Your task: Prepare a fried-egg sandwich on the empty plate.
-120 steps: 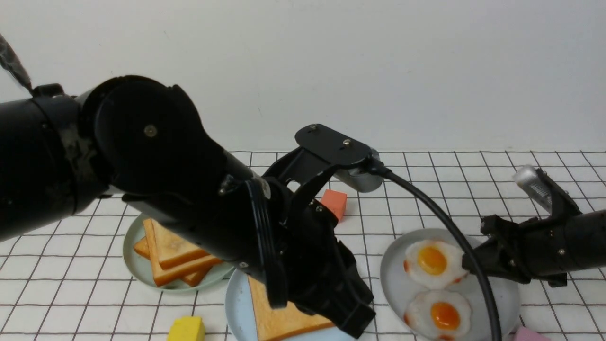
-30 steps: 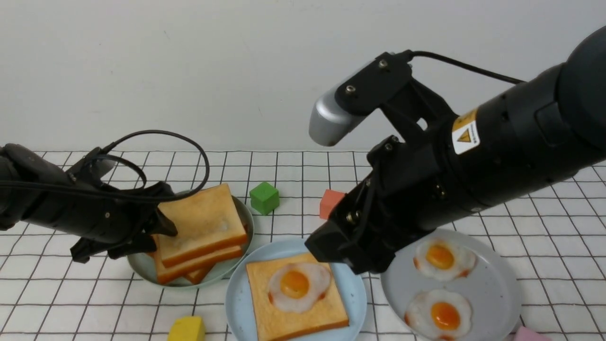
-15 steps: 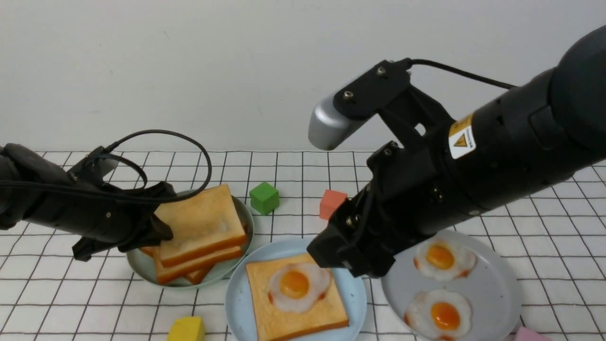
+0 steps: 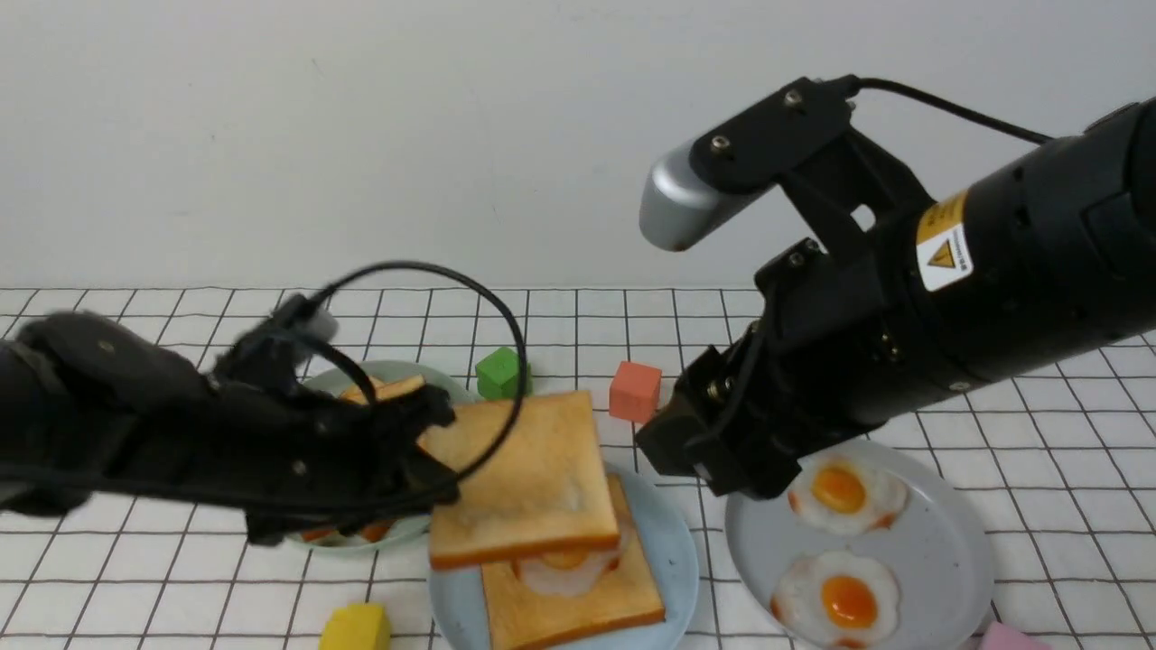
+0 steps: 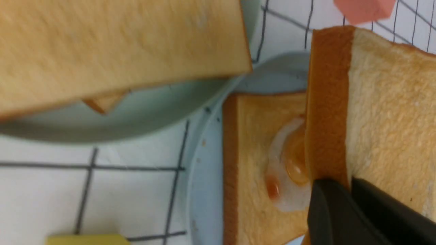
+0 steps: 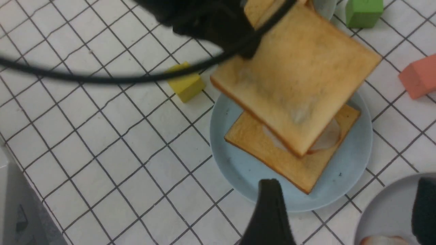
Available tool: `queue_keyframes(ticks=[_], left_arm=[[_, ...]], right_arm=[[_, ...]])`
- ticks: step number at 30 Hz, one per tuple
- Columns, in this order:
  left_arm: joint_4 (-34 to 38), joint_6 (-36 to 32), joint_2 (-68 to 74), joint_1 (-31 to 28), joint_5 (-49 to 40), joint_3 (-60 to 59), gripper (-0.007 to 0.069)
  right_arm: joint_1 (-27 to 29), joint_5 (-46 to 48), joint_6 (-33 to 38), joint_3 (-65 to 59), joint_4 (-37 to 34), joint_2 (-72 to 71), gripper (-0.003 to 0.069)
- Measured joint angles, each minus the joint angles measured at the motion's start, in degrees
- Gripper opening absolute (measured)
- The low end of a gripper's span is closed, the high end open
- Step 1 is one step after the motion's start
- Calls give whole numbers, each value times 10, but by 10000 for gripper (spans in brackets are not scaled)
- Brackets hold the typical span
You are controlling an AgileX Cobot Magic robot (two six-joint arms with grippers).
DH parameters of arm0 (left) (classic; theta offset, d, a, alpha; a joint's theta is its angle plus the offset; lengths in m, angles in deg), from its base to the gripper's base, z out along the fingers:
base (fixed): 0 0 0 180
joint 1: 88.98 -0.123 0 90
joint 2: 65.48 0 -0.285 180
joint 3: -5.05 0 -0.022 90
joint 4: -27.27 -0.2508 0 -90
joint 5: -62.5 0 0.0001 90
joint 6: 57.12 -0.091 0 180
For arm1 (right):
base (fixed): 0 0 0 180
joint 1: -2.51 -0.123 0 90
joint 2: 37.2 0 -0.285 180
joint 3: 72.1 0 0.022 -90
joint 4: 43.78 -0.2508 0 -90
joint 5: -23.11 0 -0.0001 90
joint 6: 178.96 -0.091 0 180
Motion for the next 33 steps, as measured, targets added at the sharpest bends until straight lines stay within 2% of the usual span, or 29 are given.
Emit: queue_keyframes(ticks=[1, 2, 5, 9, 15, 19, 24, 26, 27, 28, 29, 32, 33], left_arm=[[6, -2, 1, 4, 4, -2, 27], [52, -24, 7, 30, 35, -15, 27], [121, -71, 21, 63, 86, -21, 27], [193, -109, 41, 76, 128, -21, 27], [212, -116, 57, 76, 119, -21, 36], [212, -116, 59, 76, 101, -21, 92], [212, -116, 59, 76, 97, -21, 250], [202, -116, 59, 76, 95, -21, 349], [201, -116, 59, 76, 94, -21, 356], [182, -116, 57, 76, 87, -21, 420], [177, -116, 57, 75, 85, -21, 427], [132, -116, 34, 62, 44, -21, 505], [111, -116, 18, 52, 23, -21, 523]], right_arm=[[0, 0, -1, 0, 2, 0, 532], [0, 0, -6, 0, 7, 0, 532], [0, 4, -10, 0, 10, 0, 532], [0, 13, -11, 0, 14, 0, 532], [0, 24, -11, 0, 17, 0, 532], [0, 25, -11, 0, 19, 0, 532], [0, 24, -11, 0, 23, 0, 532], [0, 24, -11, 0, 32, 0, 529], [0, 24, -11, 0, 33, 0, 528], [0, 24, -11, 0, 42, 0, 514], [0, 24, -11, 0, 43, 0, 509], [0, 26, -21, 0, 51, 0, 426], [0, 32, -31, 0, 57, -1, 353]])
